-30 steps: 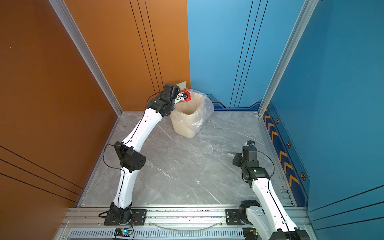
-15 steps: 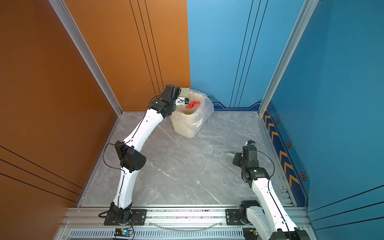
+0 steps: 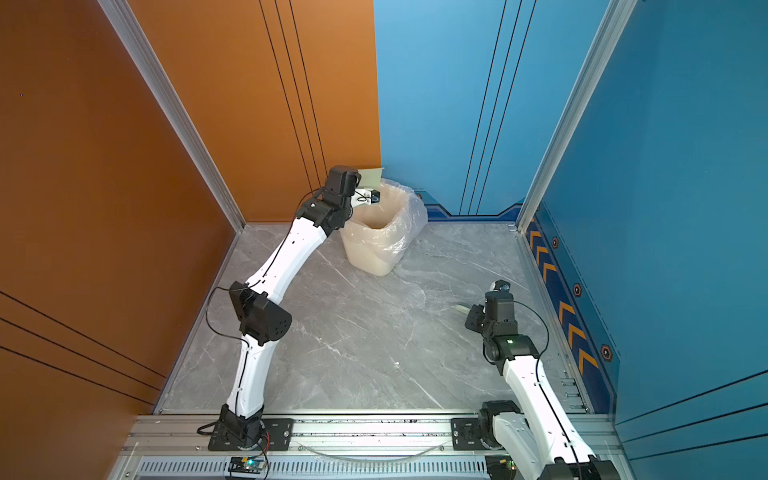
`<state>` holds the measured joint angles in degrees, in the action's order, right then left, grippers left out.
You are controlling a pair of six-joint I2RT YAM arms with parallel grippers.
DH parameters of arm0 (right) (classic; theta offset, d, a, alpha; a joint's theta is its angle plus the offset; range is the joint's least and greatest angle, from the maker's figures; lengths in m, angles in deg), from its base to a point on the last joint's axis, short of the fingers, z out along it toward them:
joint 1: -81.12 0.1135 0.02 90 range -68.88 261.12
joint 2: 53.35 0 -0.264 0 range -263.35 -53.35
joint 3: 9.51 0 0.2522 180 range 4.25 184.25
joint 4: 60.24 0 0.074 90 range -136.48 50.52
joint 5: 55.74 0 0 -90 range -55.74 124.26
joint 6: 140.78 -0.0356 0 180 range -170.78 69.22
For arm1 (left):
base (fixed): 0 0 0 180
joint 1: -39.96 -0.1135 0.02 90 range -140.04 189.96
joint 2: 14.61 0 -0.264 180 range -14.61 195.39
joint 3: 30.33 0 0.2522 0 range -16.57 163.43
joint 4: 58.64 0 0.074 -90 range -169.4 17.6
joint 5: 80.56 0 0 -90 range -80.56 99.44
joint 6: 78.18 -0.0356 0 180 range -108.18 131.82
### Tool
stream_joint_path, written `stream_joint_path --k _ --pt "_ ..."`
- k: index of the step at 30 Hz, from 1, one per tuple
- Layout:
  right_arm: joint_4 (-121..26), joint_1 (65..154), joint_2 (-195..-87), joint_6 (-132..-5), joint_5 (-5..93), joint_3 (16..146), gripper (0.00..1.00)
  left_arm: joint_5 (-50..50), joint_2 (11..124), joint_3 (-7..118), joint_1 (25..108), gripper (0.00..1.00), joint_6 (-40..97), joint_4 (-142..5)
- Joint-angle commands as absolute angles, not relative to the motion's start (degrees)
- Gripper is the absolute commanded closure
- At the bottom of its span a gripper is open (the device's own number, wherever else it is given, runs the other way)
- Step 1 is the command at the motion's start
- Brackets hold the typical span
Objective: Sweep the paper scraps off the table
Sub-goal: 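Tip the dustpan over the bin rim with the left gripper, then lower the empty dustpan from the bin onto the table with the left gripper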
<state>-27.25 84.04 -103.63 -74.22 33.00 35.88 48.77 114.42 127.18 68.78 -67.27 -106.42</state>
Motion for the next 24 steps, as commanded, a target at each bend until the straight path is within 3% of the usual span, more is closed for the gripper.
stream_joint_path --k 1,8,14,24 --pt "-28.0 83.6 -102.8 -74.4 33.2 36.1 1.00 45.9 110.7 128.8 68.3 1.00 -62.3 -104.8" --pt "-25.8 83.5 -103.3 -71.8 32.9 39.4 1.00 43.6 108.5 128.6 67.9 1.00 -54.9 -105.0" --pt "-25.0 83.5 -104.2 -71.3 33.1 42.0 1.00 39.3 105.7 129.5 66.9 1.00 -40.9 -108.0" --pt "-25.1 83.6 -105.6 -71.1 33.7 45.1 1.00 44.3 99.6 122.0 66.5 1.00 -27.0 -110.5"
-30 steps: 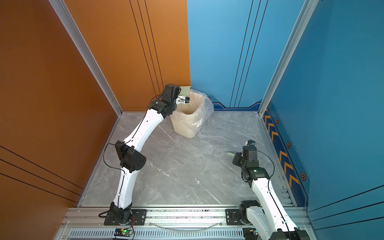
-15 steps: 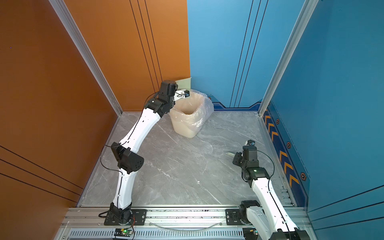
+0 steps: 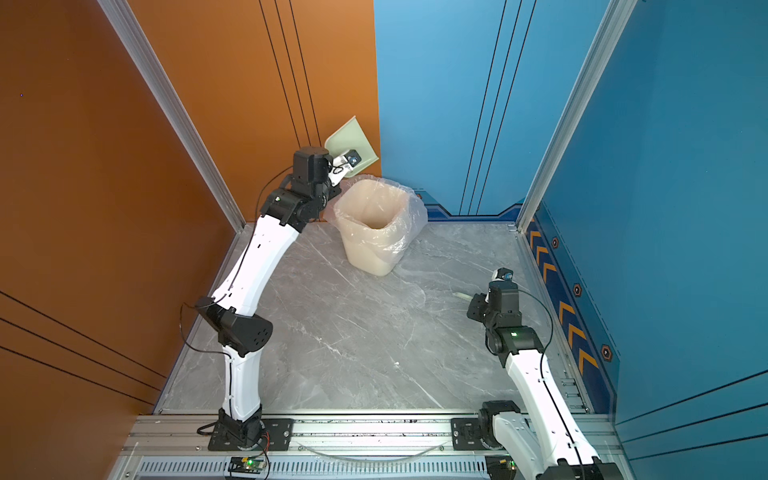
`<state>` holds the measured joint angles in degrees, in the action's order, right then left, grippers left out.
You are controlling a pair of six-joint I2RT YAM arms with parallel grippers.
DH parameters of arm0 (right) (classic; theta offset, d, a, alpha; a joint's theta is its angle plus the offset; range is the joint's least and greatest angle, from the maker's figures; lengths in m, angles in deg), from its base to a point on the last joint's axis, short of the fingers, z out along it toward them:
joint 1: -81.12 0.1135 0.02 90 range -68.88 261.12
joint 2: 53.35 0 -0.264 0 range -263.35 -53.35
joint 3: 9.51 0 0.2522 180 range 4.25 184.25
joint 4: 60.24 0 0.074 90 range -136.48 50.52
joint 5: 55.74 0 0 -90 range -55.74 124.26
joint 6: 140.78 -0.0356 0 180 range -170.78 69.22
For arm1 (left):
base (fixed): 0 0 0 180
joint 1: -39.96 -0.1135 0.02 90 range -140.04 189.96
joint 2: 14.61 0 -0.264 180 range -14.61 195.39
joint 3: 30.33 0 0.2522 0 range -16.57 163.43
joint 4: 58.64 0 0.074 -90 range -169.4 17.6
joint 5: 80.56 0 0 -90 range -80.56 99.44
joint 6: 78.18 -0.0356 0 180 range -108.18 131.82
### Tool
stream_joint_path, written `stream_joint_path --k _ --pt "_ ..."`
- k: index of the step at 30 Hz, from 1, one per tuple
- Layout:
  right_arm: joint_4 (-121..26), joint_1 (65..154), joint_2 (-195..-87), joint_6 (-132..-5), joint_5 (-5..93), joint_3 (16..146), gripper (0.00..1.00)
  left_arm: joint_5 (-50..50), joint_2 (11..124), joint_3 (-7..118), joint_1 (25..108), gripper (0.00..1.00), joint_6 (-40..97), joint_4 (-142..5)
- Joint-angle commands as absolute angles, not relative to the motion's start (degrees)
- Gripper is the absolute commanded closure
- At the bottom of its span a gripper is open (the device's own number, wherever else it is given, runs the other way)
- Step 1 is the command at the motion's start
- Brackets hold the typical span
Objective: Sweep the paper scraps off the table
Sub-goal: 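Lower the empty dustpan from the bin onto the table with the left gripper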
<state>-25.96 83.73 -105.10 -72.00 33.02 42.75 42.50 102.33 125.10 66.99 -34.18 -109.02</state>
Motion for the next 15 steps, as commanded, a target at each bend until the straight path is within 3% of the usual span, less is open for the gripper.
stream_joint_path --k 1,15 --pt "-25.1 83.6 -105.7 -71.2 33.9 45.3 1.00 44.1 98.7 120.5 66.6 1.00 -25.6 -110.5" --pt "-23.9 84.1 -105.2 -72.0 33.3 45.9 1.00 32.9 80.8 94.3 66.9 1.00 -4.8 -109.3"
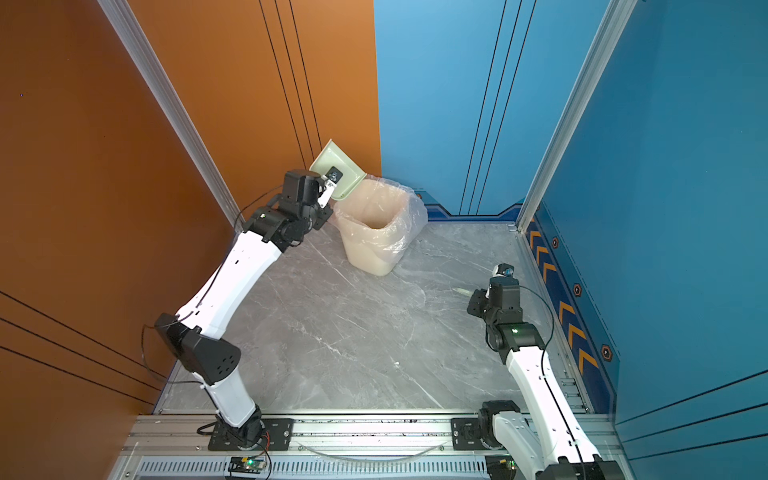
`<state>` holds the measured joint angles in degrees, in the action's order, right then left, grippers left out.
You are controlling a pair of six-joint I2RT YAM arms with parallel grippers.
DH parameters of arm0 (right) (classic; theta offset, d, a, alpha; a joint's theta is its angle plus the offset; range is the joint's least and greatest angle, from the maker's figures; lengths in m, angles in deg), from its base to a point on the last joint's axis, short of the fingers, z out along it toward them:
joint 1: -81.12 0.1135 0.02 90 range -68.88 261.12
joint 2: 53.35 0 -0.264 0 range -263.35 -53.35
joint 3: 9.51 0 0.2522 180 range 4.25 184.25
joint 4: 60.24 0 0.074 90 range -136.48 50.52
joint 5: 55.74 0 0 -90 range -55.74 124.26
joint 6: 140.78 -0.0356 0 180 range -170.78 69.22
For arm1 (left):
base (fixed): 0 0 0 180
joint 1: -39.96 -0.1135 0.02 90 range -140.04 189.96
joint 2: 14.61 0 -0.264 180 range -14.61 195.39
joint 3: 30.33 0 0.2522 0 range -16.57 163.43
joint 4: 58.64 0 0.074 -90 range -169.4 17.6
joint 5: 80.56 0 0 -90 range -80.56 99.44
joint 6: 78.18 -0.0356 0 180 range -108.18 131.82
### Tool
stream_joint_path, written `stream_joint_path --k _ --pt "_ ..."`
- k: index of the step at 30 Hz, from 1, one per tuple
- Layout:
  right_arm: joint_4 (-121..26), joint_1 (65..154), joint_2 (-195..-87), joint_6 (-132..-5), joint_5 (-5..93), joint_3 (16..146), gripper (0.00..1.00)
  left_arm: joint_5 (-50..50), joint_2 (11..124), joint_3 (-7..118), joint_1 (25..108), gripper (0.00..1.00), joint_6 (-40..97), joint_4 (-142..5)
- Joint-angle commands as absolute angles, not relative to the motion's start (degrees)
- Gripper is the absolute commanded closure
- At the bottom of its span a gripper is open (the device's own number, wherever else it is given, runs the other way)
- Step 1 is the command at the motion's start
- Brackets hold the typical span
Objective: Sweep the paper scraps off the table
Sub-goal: 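Lower the empty dustpan from the bin onto the table with the left gripper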
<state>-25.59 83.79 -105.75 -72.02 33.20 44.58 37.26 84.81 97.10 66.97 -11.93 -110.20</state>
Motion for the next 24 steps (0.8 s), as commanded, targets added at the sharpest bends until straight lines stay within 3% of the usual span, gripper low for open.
stream_joint_path --k 1,11,24 --pt "-23.9 84.2 -105.2 -72.4 33.2 45.9 1.00 31.9 79.5 92.2 67.2 1.00 -3.4 -108.9" --pt "-25.0 86.3 -106.1 -74.7 31.3 46.6 1.00 24.3 66.3 75.7 68.1 1.00 10.7 -105.9" --pt "-23.9 90.7 -109.4 -74.3 27.9 50.3 1.00 22.5 55.8 58.0 69.8 1.00 21.6 -105.4"
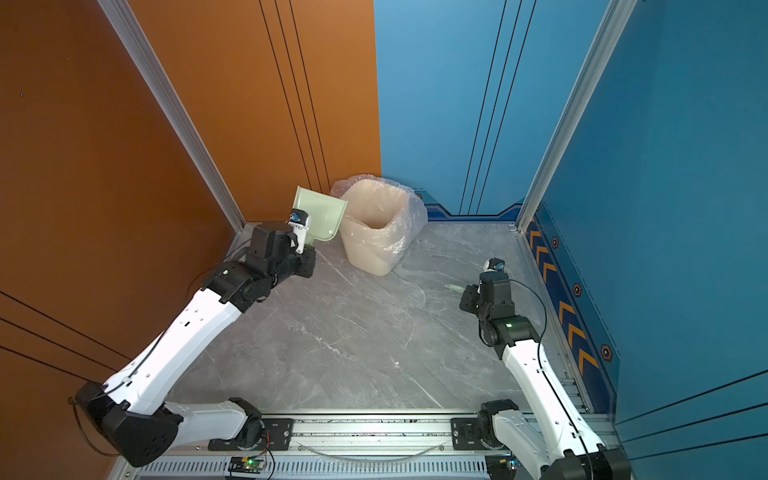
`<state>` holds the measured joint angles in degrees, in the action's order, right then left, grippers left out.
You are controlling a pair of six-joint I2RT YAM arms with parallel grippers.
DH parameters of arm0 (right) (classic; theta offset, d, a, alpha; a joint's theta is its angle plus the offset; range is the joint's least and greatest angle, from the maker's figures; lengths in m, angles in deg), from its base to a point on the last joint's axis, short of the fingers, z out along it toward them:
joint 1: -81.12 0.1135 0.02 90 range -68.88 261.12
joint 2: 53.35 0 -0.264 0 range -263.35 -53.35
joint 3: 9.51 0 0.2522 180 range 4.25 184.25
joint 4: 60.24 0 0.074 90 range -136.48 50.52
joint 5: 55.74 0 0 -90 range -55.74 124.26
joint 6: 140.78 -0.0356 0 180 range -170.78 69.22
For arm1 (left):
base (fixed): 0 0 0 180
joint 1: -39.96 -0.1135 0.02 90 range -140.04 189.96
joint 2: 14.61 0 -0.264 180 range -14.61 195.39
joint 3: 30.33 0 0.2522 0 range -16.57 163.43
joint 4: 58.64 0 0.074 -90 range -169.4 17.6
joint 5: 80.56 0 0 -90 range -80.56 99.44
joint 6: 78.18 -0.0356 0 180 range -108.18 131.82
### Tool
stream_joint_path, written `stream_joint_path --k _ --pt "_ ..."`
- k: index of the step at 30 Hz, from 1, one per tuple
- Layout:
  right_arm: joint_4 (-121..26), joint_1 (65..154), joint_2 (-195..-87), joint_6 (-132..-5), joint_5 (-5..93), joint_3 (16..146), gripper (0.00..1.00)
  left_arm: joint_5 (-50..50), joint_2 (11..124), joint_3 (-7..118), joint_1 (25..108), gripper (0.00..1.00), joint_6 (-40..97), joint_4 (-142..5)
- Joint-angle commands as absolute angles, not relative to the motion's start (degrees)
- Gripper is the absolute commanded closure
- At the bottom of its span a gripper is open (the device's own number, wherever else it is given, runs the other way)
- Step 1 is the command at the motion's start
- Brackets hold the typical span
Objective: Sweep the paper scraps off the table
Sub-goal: 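Lower the empty dustpan from the bin onto the table with the left gripper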
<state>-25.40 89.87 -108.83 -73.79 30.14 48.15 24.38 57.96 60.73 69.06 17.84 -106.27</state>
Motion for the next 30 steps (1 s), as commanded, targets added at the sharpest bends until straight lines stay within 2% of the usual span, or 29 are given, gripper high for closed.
stream_joint_path --k 1,17,30 --pt "-23.9 91.0 -109.7 -74.3 27.6 50.5 1.00 22.5 55.1 56.5 70.2 1.00 22.2 -105.2" --pt "-23.8 95.1 -113.5 -74.2 25.5 53.6 1.00 21.3 51.7 43.4 72.8 1.00 29.4 -105.2" --pt "-24.0 95.6 -115.4 -73.4 25.4 54.0 1.00 19.7 55.4 37.2 73.9 1.00 35.1 -105.1"
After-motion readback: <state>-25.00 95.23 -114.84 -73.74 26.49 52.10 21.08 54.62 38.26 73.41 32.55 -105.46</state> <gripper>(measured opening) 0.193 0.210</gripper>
